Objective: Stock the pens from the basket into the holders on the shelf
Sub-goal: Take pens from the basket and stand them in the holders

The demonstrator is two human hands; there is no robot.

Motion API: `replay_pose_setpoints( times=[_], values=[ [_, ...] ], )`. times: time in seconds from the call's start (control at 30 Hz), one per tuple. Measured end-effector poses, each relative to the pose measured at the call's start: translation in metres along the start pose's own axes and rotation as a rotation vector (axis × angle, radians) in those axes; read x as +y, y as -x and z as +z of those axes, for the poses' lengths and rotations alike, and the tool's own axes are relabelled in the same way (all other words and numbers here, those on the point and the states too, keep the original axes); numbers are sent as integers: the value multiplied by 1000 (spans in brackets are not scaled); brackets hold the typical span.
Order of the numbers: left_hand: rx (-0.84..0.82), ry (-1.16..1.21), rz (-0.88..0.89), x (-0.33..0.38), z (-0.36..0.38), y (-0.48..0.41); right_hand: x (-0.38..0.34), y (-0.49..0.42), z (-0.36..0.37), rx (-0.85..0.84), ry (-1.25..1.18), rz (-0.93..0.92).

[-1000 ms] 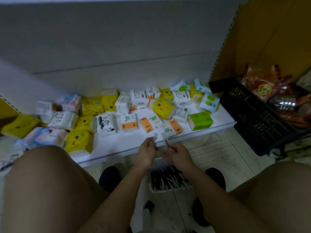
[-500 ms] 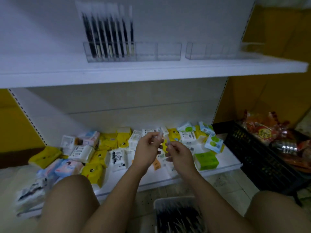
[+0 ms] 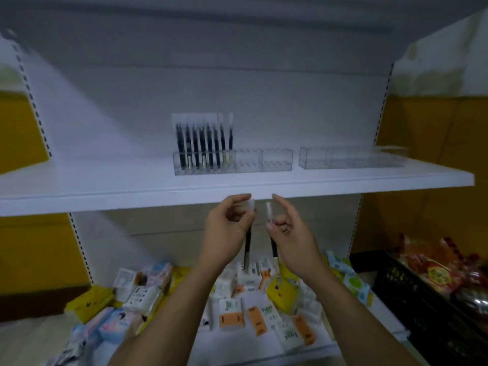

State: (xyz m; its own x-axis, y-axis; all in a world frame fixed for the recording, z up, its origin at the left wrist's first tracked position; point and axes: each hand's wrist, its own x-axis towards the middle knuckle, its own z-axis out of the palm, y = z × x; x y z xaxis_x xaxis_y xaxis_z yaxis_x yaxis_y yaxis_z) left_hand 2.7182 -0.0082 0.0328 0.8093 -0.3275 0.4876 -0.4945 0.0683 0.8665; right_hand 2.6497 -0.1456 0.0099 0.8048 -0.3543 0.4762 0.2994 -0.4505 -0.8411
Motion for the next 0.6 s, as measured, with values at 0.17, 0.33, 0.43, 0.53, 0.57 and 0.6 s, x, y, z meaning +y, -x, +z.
replay_pose_setpoints(
  times=[0.17,0.33,0.43,0.53,0.57,0.6],
  values=[
    [9,-88,117,40,-21,-31,-40,-40,-6,29,-9,-171],
    [31,-169,198,71,-40,-68,-70,-82,-7,45,35,-233],
    [55,-225,230,84,-48,-91,-82,-103,-4,60,35,-255],
    [71,-277,279,95,-53,-116,-90,-126,0,76,65,-281],
    [75,-285,288,98,-55,-124,-93,-134,1,87,72,-289],
    [81,-296,294,102,-57,-133,-95,-142,2,99,78,-297]
  ],
)
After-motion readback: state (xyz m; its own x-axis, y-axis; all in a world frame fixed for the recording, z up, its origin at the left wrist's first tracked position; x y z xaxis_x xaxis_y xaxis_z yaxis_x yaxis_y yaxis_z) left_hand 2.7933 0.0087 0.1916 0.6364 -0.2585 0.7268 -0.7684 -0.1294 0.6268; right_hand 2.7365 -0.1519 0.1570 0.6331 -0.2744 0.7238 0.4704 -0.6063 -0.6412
